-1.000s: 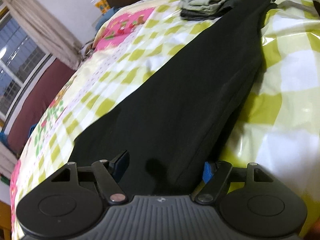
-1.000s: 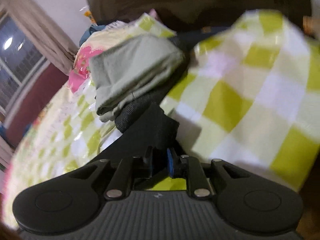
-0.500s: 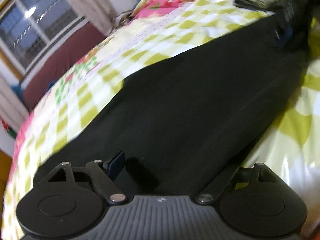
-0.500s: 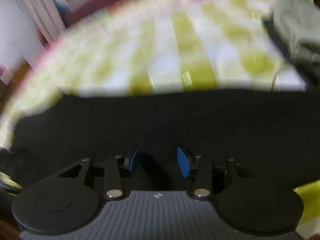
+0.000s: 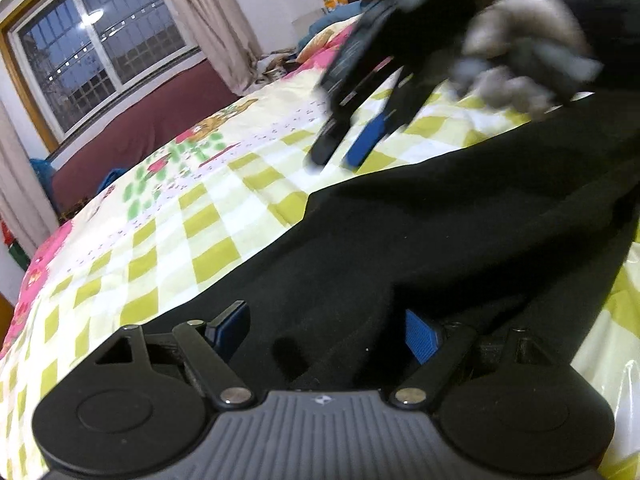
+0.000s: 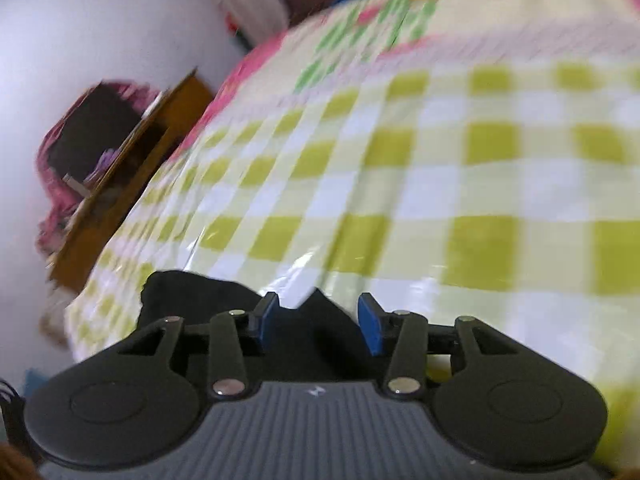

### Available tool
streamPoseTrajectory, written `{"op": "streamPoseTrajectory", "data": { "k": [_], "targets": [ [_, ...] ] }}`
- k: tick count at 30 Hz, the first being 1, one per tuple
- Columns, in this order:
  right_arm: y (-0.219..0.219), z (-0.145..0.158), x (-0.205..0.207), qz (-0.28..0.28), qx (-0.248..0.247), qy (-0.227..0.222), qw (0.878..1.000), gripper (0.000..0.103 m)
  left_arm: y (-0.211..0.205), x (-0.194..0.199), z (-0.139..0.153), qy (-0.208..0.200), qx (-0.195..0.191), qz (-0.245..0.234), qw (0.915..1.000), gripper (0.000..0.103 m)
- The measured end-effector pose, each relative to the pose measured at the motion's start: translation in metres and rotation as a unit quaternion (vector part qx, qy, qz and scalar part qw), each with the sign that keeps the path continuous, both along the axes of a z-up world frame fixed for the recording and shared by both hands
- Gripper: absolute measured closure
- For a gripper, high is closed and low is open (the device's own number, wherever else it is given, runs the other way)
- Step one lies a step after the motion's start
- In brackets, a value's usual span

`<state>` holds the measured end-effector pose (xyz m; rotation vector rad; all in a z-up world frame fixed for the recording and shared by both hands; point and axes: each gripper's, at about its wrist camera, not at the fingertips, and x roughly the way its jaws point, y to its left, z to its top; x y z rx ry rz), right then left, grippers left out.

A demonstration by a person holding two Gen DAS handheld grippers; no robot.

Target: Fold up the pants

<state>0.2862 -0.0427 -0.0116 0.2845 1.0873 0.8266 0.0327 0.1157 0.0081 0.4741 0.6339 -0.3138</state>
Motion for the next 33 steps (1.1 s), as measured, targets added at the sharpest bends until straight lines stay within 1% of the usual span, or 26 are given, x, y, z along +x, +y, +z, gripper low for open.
{"op": "streamPoseTrajectory", "data": {
  "k": [2,4,6,8,10,11,13,14,15,17,18,19,20,21,23,25,27,28,29,31,32,33],
  "targets": [
    [0.009,-0.009,0.006,0.021,-0.028,0.008,0.999,0.056,0.008,-0.008,0.009,0.023,-0.008,-0.012,0.9996,0.008],
    [0.009,-0.012,0.004,0.041,-0.034,0.015,0.998,0.056,0.017,-0.022,0.016,0.058,-0.019,-0.031,0.9977,0.007],
    [0.007,-0.009,-0.008,0.047,-0.035,0.016,0.998,0.056,0.025,-0.031,0.014,0.11,-0.029,-0.039,0.9928,0.007],
    [0.004,-0.009,-0.011,0.052,-0.031,0.02,0.998,0.056,0.032,-0.035,0.008,0.149,-0.034,-0.037,0.9876,0.007],
    [0.004,-0.007,-0.011,0.058,-0.025,0.022,0.998,0.055,0.036,-0.033,0.001,0.177,-0.029,-0.032,0.9833,0.007],
    [0.004,-0.005,-0.01,0.064,-0.025,0.024,0.997,0.055,0.039,-0.033,0.001,0.182,-0.026,-0.028,0.9826,0.007],
    [0.006,-0.001,-0.006,0.081,-0.017,0.032,0.996,0.055,0.046,-0.034,0.013,0.177,-0.04,-0.024,0.9831,0.007],
    [0.015,-0.004,-0.006,0.088,-0.008,0.041,0.995,0.055,0.049,-0.034,0.022,0.166,-0.051,-0.022,0.9846,0.007],
    [0.015,-0.005,-0.002,0.092,0.005,0.055,0.994,0.055,0.051,-0.035,0.03,0.15,-0.059,-0.019,0.9867,0.007],
    [0.015,-0.011,0.006,0.082,0.036,0.086,0.992,0.056,0.053,-0.031,0.043,0.104,-0.082,-0.008,0.9912,0.006],
    [0.015,-0.016,0.009,0.069,0.056,0.101,0.991,0.059,0.052,-0.027,0.043,0.085,-0.092,-0.006,0.9921,0.005],
    [0.012,-0.02,0.012,0.053,0.075,0.118,0.989,0.063,0.052,-0.023,0.04,0.068,-0.094,-0.003,0.9932,0.005],
    [0.009,-0.025,0.014,0.033,0.093,0.131,0.986,0.074,0.049,-0.016,0.037,0.051,-0.091,0.002,0.9946,0.005],
    [0.007,-0.028,0.015,0.012,0.1,0.136,0.986,0.084,0.045,-0.008,0.031,0.04,-0.085,0.006,0.9955,0.005],
    [0.0,-0.034,0.014,-0.027,0.093,0.13,0.987,0.098,0.043,0.006,0.015,0.03,-0.074,0.02,0.9966,0.005],
    [-0.005,-0.039,0.013,-0.048,0.092,0.119,0.987,0.098,0.043,0.016,-0.001,0.035,-0.053,0.04,0.9972,0.005],
    [-0.006,-0.044,0.013,-0.069,0.091,0.109,0.987,0.098,0.044,0.023,-0.022,0.039,-0.021,0.065,0.997,0.005],
    [-0.008,-0.044,0.015,-0.083,0.093,0.101,0.987,0.099,0.047,0.024,-0.03,0.038,-0.01,0.073,0.9966,0.003],
    [-0.012,-0.043,0.017,-0.099,0.095,0.087,0.987,0.102,0.052,0.024,-0.035,0.037,-0.015,0.081,0.9959,0.002],
    [-0.019,-0.035,0.019,-0.138,0.079,0.046,0.986,0.099,0.061,0.026,-0.038,0.049,-0.052,0.109,0.9915,0.0],
    [-0.024,-0.03,0.017,-0.15,0.075,0.036,0.985,0.098,0.065,0.026,-0.039,0.055,-0.063,0.121,0.9891,0.0],
    [-0.031,-0.022,0.01,-0.151,0.086,0.03,0.984,0.097,0.067,0.026,-0.038,0.059,-0.069,0.133,0.987,0.0]
  ]
}}
